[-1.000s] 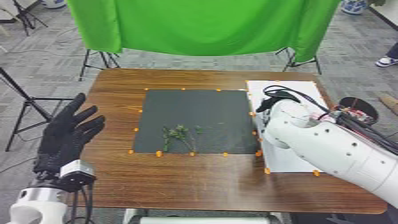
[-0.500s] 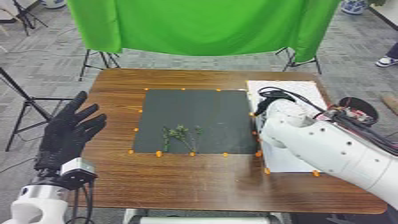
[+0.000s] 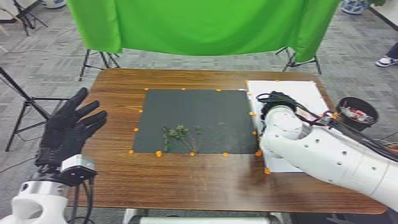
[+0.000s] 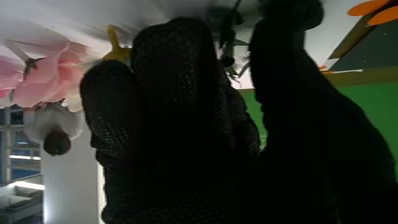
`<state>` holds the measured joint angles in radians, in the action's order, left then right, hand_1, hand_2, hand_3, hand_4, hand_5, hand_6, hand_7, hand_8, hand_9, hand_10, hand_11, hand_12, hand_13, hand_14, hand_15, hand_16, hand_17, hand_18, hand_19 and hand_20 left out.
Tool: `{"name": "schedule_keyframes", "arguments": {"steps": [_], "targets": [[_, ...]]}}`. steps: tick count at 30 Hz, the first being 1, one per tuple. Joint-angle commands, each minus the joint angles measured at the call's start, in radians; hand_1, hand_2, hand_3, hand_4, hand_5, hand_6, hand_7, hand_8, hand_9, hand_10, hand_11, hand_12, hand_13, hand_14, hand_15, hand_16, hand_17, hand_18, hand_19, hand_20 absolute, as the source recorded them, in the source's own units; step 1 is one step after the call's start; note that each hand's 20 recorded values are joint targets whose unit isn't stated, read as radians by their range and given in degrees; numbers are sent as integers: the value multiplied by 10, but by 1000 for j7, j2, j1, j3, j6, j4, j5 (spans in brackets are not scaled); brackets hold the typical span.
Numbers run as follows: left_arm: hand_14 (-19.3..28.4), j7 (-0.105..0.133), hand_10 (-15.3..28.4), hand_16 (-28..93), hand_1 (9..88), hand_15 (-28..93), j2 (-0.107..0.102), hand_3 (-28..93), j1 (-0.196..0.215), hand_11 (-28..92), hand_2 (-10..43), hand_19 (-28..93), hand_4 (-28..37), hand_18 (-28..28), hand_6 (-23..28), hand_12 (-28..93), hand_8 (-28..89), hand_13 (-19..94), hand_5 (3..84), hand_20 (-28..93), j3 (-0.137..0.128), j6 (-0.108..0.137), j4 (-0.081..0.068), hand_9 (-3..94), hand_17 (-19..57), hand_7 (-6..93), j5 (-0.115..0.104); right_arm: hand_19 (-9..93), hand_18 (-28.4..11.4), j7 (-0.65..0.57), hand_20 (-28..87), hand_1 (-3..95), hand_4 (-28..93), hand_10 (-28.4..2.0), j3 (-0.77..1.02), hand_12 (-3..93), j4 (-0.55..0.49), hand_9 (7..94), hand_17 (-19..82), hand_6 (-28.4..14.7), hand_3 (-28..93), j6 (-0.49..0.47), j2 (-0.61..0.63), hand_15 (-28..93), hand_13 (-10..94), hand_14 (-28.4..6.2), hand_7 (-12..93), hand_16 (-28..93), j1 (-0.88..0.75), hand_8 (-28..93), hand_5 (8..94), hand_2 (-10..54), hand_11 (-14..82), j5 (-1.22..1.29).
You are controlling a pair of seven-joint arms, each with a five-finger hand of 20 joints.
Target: Arrange flowers
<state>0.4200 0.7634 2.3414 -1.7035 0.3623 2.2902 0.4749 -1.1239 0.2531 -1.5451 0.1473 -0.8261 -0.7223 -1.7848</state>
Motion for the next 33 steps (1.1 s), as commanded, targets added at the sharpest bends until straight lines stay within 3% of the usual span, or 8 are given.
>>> {"name": "schedule_keyframes", "arguments": {"steps": [1, 5, 9, 18, 25, 26, 29, 33], "targets": [[269, -15, 182, -125, 301, 551, 9, 617, 5, 241, 91, 544, -211, 272, 74, 105, -77, 187, 315, -5, -6, -10, 0, 260, -73, 80, 8, 932, -143, 39, -10, 573, -282, -81, -50, 313, 13, 901, 500, -1, 690, 33, 13, 563, 788, -56, 325, 205, -69, 92, 761, -95, 192, 9], [268, -9, 183, -126, 299, 551, 7, 617, 13, 241, 92, 545, -212, 272, 74, 105, -77, 186, 316, -5, -6, -5, 1, 260, -73, 81, 2, 932, -148, 50, 91, 589, -282, -76, -5, 299, 10, 850, 478, -9, 673, -9, 13, 619, 764, -66, 360, 195, -88, 212, 718, -38, 284, 45], [268, -8, 183, -125, 298, 550, 7, 614, 23, 240, 94, 544, -213, 271, 74, 105, -77, 186, 317, -6, -9, -4, 4, 260, -73, 81, -2, 932, -147, 61, 169, 569, -283, -80, 30, 272, 4, 782, 449, -18, 682, 3, 19, 680, 723, -75, 489, 185, -102, 185, 636, 32, 395, 69], [268, 4, 183, -125, 296, 550, 8, 614, 49, 241, 95, 546, -215, 272, 74, 105, -78, 186, 317, -6, -17, 9, 12, 260, -74, 82, -11, 932, -159, 81, 270, 499, -283, -91, 27, 263, -28, 730, 455, -31, 763, 55, 44, 743, 717, -78, 609, 181, -76, 168, 574, 77, 532, 73], [268, 52, 182, -125, 296, 551, -21, 614, 80, 242, 96, 546, -216, 272, 74, 105, -78, 185, 318, -7, -17, 34, 20, 260, -74, 81, -40, 932, -164, 105, 301, 495, -283, -92, 0, 259, -45, 732, 458, -40, 774, 86, 41, 748, 724, -77, 635, 183, -1, 161, 566, 75, 547, 50], [268, 81, 183, -125, 296, 551, -41, 614, 92, 242, 96, 546, -217, 272, 74, 105, -78, 185, 318, -7, -14, 43, 22, 260, -74, 81, -60, 932, -164, 107, 303, 495, -283, -93, -6, 259, -46, 733, 459, -41, 774, 88, 37, 748, 725, -77, 636, 183, 18, 161, 566, 74, 547, 51], [268, 94, 183, -126, 296, 551, -47, 614, 109, 241, 96, 546, -217, 272, 75, 104, -78, 185, 318, -7, -19, 53, 28, 260, -74, 81, -65, 932, -166, 116, 307, 495, -283, -94, -13, 259, -51, 737, 461, -42, 778, 89, 28, 747, 728, -78, 637, 183, 47, 157, 569, 70, 546, 45], [269, 139, 182, -126, 296, 552, -78, 613, 138, 240, 97, 547, -217, 272, 75, 104, -78, 185, 318, -7, -27, 71, 34, 260, -74, 81, -92, 932, -167, 128, 312, 497, -283, -96, -14, 260, -61, 742, 465, -42, 780, 84, 12, 746, 732, -79, 633, 183, 80, 155, 576, 66, 544, 41]]}}
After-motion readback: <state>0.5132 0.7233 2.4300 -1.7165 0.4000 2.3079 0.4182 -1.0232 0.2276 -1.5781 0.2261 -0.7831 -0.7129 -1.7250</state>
